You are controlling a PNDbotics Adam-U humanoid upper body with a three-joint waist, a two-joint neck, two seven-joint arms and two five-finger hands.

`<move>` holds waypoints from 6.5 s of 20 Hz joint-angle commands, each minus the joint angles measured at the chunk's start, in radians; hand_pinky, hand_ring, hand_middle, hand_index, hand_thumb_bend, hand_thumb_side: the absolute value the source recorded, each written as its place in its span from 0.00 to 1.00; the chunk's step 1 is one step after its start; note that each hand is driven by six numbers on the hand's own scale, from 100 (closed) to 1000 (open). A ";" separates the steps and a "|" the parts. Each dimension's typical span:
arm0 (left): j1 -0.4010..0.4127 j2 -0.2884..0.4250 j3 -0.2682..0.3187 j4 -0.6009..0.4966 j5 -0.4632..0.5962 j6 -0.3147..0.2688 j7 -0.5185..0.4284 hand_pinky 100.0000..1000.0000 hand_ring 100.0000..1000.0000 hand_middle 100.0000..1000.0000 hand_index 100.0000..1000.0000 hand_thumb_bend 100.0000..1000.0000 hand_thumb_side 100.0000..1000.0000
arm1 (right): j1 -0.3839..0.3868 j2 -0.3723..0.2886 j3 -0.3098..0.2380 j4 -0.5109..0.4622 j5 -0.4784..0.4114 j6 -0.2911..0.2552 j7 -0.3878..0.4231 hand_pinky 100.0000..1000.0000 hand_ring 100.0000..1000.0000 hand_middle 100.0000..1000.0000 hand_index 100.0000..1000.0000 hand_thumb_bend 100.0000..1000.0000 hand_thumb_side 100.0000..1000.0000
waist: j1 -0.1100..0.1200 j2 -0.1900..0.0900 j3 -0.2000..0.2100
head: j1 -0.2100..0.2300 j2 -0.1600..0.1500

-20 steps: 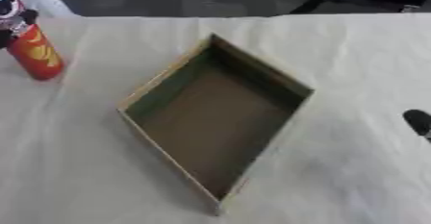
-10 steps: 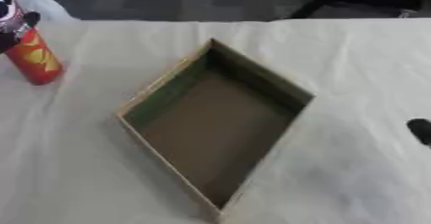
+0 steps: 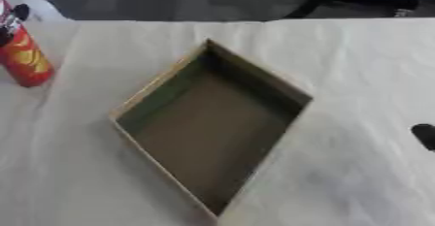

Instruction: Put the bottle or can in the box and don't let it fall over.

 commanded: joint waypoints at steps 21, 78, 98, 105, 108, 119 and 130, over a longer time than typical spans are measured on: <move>-0.005 0.030 -0.007 -0.009 0.088 -0.050 -0.022 0.13 0.00 0.00 0.03 0.00 0.00 | -0.001 -0.016 -0.011 -0.025 -0.004 0.015 -0.013 0.80 0.78 0.91 0.84 0.57 0.00 | 0.006 -0.024 -0.005 | -0.010 0.014; 0.137 -0.476 -0.501 -0.789 0.124 0.190 -0.337 0.77 0.47 0.39 0.62 0.57 0.08 | 0.084 -0.061 -0.059 -0.025 -0.023 0.024 -0.085 0.80 0.78 0.92 0.84 0.56 0.00 | 0.028 -0.153 0.104 | -0.163 0.158; 0.159 -0.449 -0.443 -0.775 -0.009 0.180 -0.443 0.92 0.64 0.50 0.71 0.77 0.32 | 0.100 -0.056 -0.065 -0.025 -0.024 0.018 -0.089 0.80 0.78 0.92 0.84 0.56 0.00 | 0.021 -0.164 0.112 | -0.172 0.165; 0.158 -0.422 -0.415 -0.808 0.015 0.188 -0.412 0.92 0.64 0.49 0.71 0.73 0.27 | 0.112 -0.057 -0.068 -0.025 -0.025 0.018 -0.090 0.81 0.78 0.92 0.84 0.55 0.00 | 0.016 -0.178 0.122 | -0.179 0.175; 0.160 -0.368 -0.359 -0.850 0.038 0.187 -0.374 0.92 0.64 0.49 0.71 0.72 0.26 | 0.123 -0.060 -0.070 -0.025 -0.025 0.015 -0.093 0.81 0.78 0.92 0.84 0.55 0.00 | 0.017 -0.190 0.130 | -0.186 0.185; 0.309 -0.122 -0.162 -0.933 0.124 0.206 -0.218 0.90 0.64 0.49 0.72 0.59 0.24 | 0.146 -0.059 -0.081 -0.025 -0.023 0.007 -0.103 0.81 0.78 0.92 0.84 0.55 0.00 | 0.017 -0.200 0.164 | -0.215 0.193; 0.510 -0.016 -0.001 -0.863 0.147 0.201 -0.059 0.91 0.67 0.55 0.69 0.42 0.42 | 0.146 -0.058 -0.087 -0.025 -0.023 -0.008 -0.106 0.81 0.78 0.93 0.84 0.56 0.00 | 0.008 -0.192 0.170 | -0.207 0.189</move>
